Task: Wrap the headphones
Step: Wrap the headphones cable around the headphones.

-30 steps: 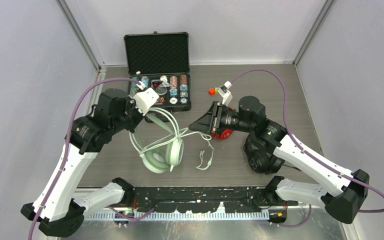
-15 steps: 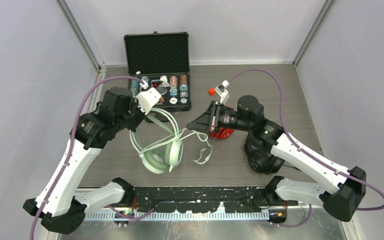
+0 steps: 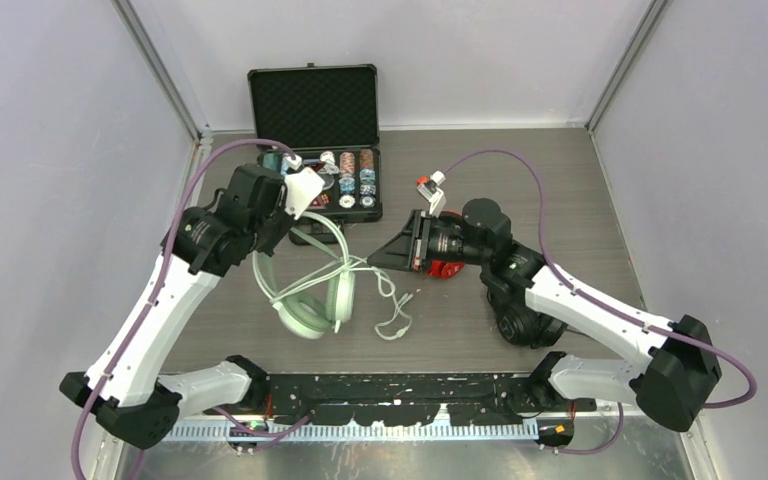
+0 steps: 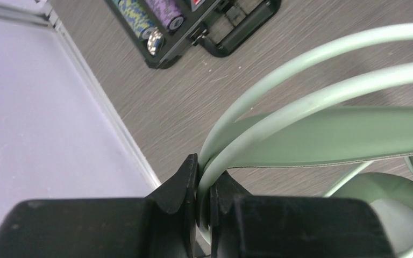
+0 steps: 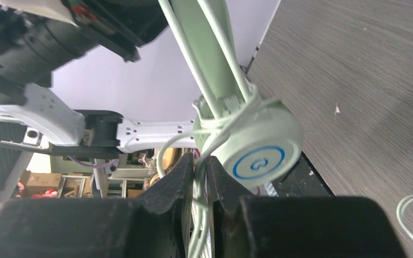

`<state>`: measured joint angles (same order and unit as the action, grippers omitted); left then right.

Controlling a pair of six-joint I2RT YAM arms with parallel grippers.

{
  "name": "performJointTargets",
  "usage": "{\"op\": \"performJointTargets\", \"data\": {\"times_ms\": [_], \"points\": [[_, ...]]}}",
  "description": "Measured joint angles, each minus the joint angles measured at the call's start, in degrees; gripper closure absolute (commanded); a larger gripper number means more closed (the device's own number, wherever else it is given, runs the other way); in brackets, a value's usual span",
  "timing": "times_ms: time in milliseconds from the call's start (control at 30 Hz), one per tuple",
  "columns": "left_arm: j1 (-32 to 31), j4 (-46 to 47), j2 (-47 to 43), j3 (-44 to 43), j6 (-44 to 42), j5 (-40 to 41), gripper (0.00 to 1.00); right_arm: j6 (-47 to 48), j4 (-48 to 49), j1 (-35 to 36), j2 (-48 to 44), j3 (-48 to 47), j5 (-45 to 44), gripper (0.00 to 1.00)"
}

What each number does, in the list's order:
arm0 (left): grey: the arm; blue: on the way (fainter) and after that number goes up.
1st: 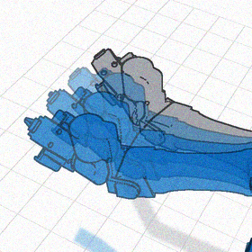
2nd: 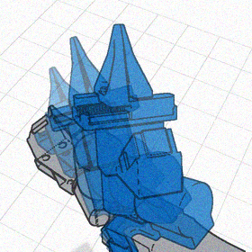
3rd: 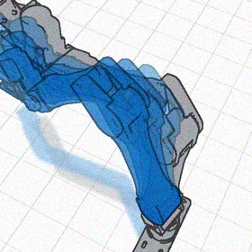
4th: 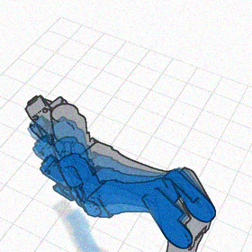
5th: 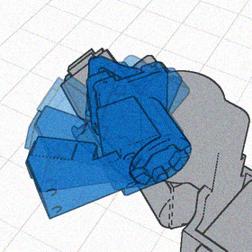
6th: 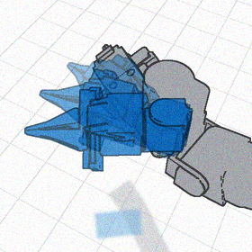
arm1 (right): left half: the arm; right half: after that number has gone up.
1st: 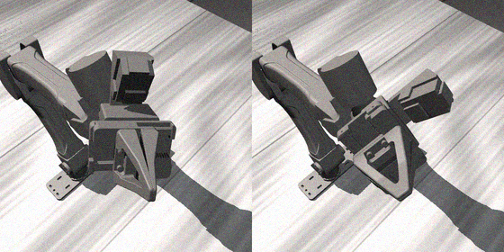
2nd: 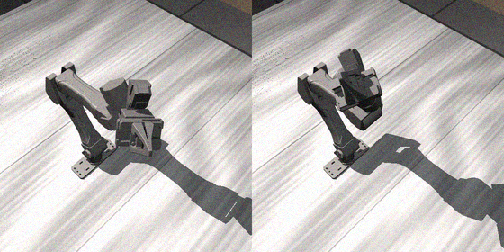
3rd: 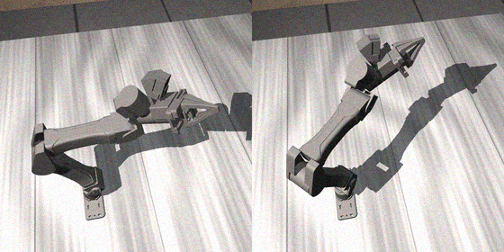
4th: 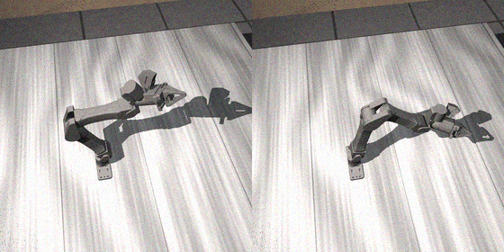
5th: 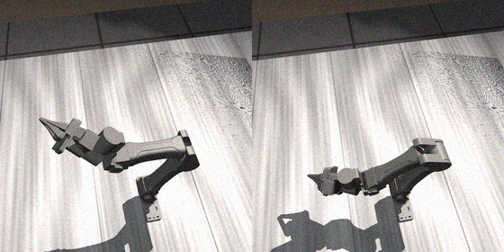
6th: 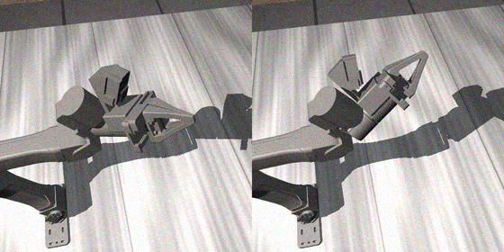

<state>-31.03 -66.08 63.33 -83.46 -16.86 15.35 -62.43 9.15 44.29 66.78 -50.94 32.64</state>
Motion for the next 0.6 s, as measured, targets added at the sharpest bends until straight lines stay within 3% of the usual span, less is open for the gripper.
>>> {"op": "performJointTargets", "data": {"times_ms": [100,300,500,600], "points": [[0.0,-1.5,1.7,-0.9,-0.1,2.8,1.0,-0.7,3.4,0.0,1.0,3.3,0.9,0.85],[0.0,-3.4,2.8,-0.8,-0.4,7.4,1.0,-4.7,11.8,0.0,6.7,5.7,1.6,0.85],[0.0,-3.4,2.8,0.3,0.2,8.2,1.0,-9.9,21.4,-0.1,12.7,5.4,3.8,0.67],[0.0,-3.3,2.8,0.3,0.6,8.3,1.0,-12.0,27.3,0.0,14.6,6.3,5.3,0.64]]}}
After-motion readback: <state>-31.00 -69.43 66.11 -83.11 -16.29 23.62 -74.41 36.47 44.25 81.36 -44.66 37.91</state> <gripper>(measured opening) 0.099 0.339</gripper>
